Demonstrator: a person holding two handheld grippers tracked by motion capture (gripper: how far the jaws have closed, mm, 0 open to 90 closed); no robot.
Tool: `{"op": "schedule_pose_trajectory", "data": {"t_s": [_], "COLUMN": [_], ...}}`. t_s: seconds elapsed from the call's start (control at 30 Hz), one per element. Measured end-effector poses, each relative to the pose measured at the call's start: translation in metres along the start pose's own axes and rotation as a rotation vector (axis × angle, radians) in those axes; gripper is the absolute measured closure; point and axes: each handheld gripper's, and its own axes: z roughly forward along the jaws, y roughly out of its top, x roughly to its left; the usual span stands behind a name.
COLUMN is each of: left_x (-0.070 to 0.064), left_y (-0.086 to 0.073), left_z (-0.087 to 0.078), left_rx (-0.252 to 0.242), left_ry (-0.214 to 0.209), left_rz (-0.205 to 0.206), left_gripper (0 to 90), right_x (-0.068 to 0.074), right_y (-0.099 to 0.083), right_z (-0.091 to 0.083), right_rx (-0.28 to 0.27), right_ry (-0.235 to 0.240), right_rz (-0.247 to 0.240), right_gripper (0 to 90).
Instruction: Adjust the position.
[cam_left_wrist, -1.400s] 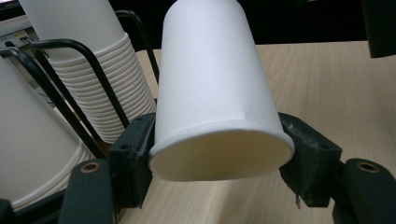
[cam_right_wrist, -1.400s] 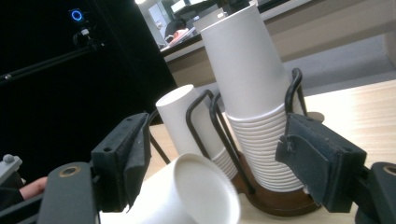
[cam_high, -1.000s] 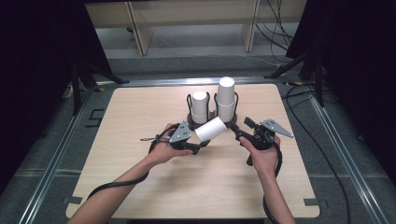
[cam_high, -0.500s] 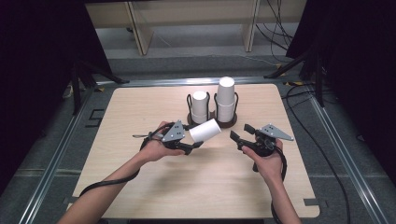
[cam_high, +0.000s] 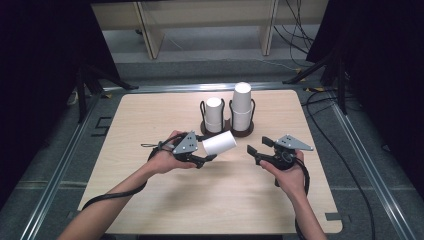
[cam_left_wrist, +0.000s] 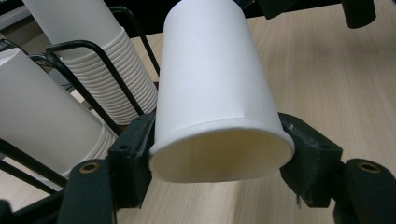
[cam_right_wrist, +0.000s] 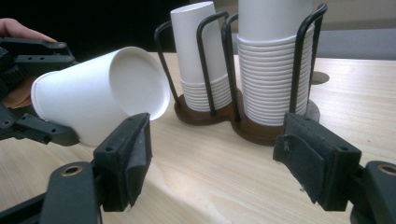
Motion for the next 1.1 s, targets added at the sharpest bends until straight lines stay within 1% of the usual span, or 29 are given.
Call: {"op": "schedule_pose_trajectory", "data": {"t_s": [0.07, 0.1, 0.13, 0.17, 0.23, 0.27, 0.3, 0.33, 0.4, 0.43, 0.47, 0.5, 0.53, 0.57, 0.6, 0.63, 0.67, 0.7, 0.73, 0.77, 0.8, 0.83, 0.9, 0.93, 0.97, 1.0, 1.03, 1.07, 1.1], "left_x": [0.000, 0.000, 0.001, 0.001, 0.001, 0.001, 0.001, 0.002, 0.001, 0.001, 0.001, 0.001, 0.002, 0.002, 0.001, 0.001, 0.002, 0.001, 0.002, 0.002, 0.001, 0.001, 0.002, 0.002, 0.002, 0.002, 0.002, 0.002, 0.003], "left_y": [0.000, 0.000, 0.001, 0.001, 0.001, 0.002, 0.002, 0.002, 0.002, 0.002, 0.002, 0.002, 0.002, 0.002, 0.001, 0.001, 0.002, 0.003, 0.003, 0.004, 0.005, 0.006, 0.008, 0.009, 0.010, 0.010, 0.011, 0.011, 0.012], "left_z": [0.000, -0.001, -0.002, -0.003, -0.004, -0.007, -0.007, -0.008, -0.011, -0.011, -0.012, -0.012, -0.013, -0.013, -0.014, -0.014, -0.015, -0.015, -0.017, -0.017, -0.018, -0.018, -0.019, -0.020, -0.021, -0.021, -0.021, -0.021, -0.022], "left_rx": [0.002, 0.004, 0.008, 0.004, 0.001, 0.014, 0.014, 0.021, 0.020, 0.020, 0.024, 0.024, 0.026, 0.029, 0.039, 0.039, 0.053, 0.057, 0.071, 0.071, 0.077, 0.083, 0.091, 0.093, 0.101, 0.113, 0.120, 0.120, 0.127], "left_ry": [-0.002, -0.004, -0.009, -0.012, -0.016, -0.017, -0.017, -0.023, -0.031, -0.034, -0.037, -0.037, -0.039, -0.043, -0.055, -0.055, -0.064, -0.076, -0.081, -0.084, -0.086, -0.091, -0.101, -0.103, -0.106, -0.105, -0.104, -0.104, -0.108], "left_rz": [0.002, 0.005, 0.006, 0.010, 0.014, 0.020, 0.020, 0.024, 0.029, 0.028, 0.029, 0.029, 0.032, 0.034, 0.039, 0.039, 0.056, 0.053, 0.067, 0.072, 0.079, 0.089, 0.086, 0.083, 0.095, 0.108, 0.117, 0.117, 0.125], "left_gripper": [32.8, 32.8, 32.8, 32.8, 32.8, 32.8, 32.8, 32.8, 32.8, 32.8, 32.8, 32.8, 32.8, 32.8, 32.9, 32.9, 32.9, 32.9, 32.9, 33.0, 33.0, 33.0, 33.0, 33.0, 33.0, 33.0, 33.0, 33.1, 33.1], "right_x": [0.000, 0.000, 0.000, 0.000, 0.000, 0.000, 0.000, 0.000, 0.001, 0.000, 0.002, 0.002, 0.001, 0.003, 0.003, 0.003, 0.003, 0.003, 0.004, 0.004, 0.003, 0.003, 0.005, 0.005, 0.006, 0.007, 0.006, 0.006, 0.008], "right_y": [0.000, 0.000, 0.000, 0.001, 0.001, 0.001, 0.001, 0.002, 0.001, 0.001, 0.000, 0.000, 0.000, -0.001, -0.002, -0.002, -0.003, -0.003, -0.003, -0.004, -0.003, -0.003, -0.003, -0.003, -0.003, -0.003, -0.002, -0.002, -0.003], "right_z": [0.000, -0.001, 0.000, 0.001, 0.002, 0.002, 0.002, 0.002, 0.004, 0.004, 0.006, 0.006, 0.007, 0.007, 0.008, 0.009, 0.009, 0.009, 0.010, 0.010, 0.009, 0.010, 0.011, 0.013, 0.013, 0.013, 0.014, 0.014, 0.014], "right_rx": [0.003, 0.002, -0.001, -0.003, -0.007, 0.007, 0.007, 0.017, 0.026, 0.028, 0.026, 0.026, 0.026, 0.048, 0.043, 0.049, 0.056, 0.068, 0.071, 0.072, 0.080, 0.076, 0.099, 0.086, 0.095, 0.107, 0.100, 0.100, 0.114], "right_ry": [0.009, 0.002, 0.007, 0.014, 0.021, 0.026, 0.026, 0.020, 0.043, 0.038, 0.051, 0.051, 0.051, 0.056, 0.056, 0.073, 0.071, 0.078, 0.094, 0.097, 0.083, 0.095, 0.111, 0.116, 0.129, 0.128, 0.135, 0.135, 0.151], "right_rz": [0.000, -0.007, -0.001, -0.018, -0.020, -0.032, -0.032, -0.070, -0.063, -0.076, -0.064, -0.064, -0.083, -0.070, -0.088, -0.090, -0.100, -0.094, -0.085, -0.089, -0.118, -0.131, -0.130, -0.146, -0.129, -0.141, -0.155, -0.155, -0.122], "right_gripper": [25.9, 25.9, 25.9, 25.9, 25.9, 25.9, 25.9, 26.0, 26.0, 26.0, 26.0, 26.0, 26.1, 26.2, 26.2, 26.2, 26.2, 26.2, 26.2, 26.2, 26.2, 26.2, 25.8, 25.7, 25.5, 25.2, 25.1, 25.1, 24.9]}}
